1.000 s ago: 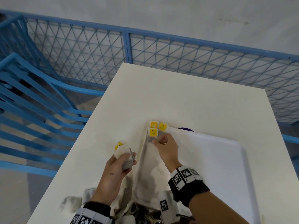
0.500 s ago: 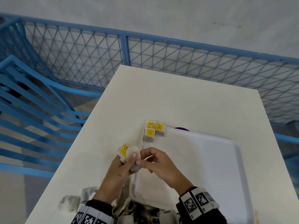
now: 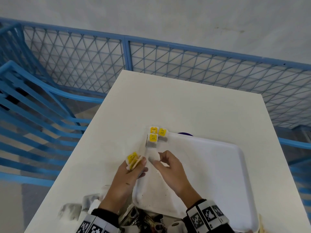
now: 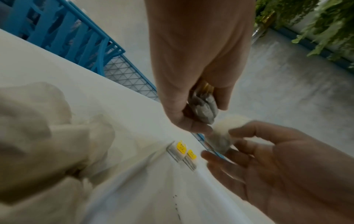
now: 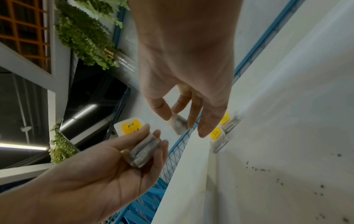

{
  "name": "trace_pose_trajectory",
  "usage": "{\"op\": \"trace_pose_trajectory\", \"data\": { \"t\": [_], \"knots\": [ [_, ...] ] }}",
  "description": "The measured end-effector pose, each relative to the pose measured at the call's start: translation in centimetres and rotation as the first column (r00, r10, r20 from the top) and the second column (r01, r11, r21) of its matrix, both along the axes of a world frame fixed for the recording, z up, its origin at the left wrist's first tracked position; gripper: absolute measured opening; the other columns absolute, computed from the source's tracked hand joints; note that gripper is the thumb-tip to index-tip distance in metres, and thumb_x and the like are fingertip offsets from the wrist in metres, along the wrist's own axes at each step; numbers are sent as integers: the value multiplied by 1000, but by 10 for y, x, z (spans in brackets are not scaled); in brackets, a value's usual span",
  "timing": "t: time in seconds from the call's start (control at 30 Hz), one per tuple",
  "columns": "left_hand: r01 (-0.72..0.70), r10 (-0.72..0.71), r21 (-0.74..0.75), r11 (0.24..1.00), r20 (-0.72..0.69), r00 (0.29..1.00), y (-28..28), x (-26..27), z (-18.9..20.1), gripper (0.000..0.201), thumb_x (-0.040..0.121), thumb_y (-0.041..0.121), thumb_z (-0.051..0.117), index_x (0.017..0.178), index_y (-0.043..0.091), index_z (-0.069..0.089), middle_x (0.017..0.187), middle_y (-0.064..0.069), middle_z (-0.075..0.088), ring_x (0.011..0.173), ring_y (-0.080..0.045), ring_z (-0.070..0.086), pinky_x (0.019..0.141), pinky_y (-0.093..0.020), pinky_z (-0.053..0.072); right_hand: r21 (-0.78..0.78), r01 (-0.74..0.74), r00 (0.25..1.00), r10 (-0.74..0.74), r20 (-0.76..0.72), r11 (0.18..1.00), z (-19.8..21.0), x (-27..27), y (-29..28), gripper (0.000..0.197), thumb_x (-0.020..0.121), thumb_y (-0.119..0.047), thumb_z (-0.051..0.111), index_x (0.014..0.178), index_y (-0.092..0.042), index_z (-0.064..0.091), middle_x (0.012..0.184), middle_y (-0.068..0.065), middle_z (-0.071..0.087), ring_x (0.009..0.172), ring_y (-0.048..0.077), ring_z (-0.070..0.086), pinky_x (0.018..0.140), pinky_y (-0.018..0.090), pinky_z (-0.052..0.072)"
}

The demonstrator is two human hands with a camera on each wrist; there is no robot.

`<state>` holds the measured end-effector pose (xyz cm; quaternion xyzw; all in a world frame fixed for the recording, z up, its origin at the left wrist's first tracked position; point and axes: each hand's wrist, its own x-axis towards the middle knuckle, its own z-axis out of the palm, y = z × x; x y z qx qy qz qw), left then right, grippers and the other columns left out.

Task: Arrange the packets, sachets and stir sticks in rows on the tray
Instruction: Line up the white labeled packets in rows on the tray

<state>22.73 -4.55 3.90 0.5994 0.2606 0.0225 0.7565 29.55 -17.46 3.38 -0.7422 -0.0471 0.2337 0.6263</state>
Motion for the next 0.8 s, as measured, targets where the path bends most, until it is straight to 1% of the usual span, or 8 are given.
{"op": "trace_pose_trajectory", "data": {
  "t": [0.13,0.2,0.37,0.43,0.5,0.57,0.63,0.8],
  "knots": [
    [92,-92,-14,996,21,996,-6,1,-1,48,78,41,68,106,2,64,103,-15,70,102,-24,67,91,-33,53,42,-196,980,195,33,980,-1,-6,-2,10,83,-8,65,82,-4,56,95,11,67,96,17,63,77,23,54],
    [111,-111,-19,994,26,994,-3,-2,-3,56,70,43,73,107,2,64,105,-16,70,104,-25,65,93,-37,51,61,-265,964,264,18,962,3,-6,-6,4,84,-6,63,86,-9,62,96,11,66,96,15,63,78,22,53],
    [48,-45,-52,997,56,997,5,-7,-4,30,81,19,70,103,-1,66,95,-11,73,93,-21,68,75,-22,54,80,-287,957,289,-12,955,3,3,-15,23,88,0,56,89,-21,68,92,-3,68,86,12,63,82,27,53],
    [28,-22,-83,996,73,997,8,-7,-3,29,78,23,72,98,2,67,90,-5,74,87,-17,69,72,-21,54,96,-254,965,259,-45,963,2,6,-15,17,86,0,61,90,-16,66,85,0,66,75,12,62,74,24,53],
    [19,-13,-91,996,64,998,9,-6,0,33,67,35,73,75,5,62,68,7,68,69,-8,65,67,-19,51,137,-228,963,244,-115,964,1,9,-14,18,83,1,64,95,-12,63,81,2,63,67,11,61,69,22,51],
    [12,-6,-102,995,59,998,10,-6,-2,32,71,36,73,66,10,56,61,11,62,64,-4,61,64,-18,50,161,-217,951,246,-188,963,0,12,-12,23,81,2,66,99,-10,60,80,5,64,66,13,62,69,22,51],
    [-18,26,-145,989,47,999,12,-5,-4,20,81,32,70,79,13,62,72,5,65,73,-9,65,67,-19,52,170,-137,956,175,-235,976,-4,17,-10,25,80,5,66,99,-8,57,78,7,64,66,15,63,67,23,53],
    [-141,129,-321,936,-59,990,22,-8,-11,20,80,10,60,99,5,55,87,-16,63,84,-25,66,78,-28,54,113,280,932,-241,-272,953,-24,42,-7,26,78,11,64,82,-9,48,74,13,62,64,21,60,70,27,56]
  ]
}}
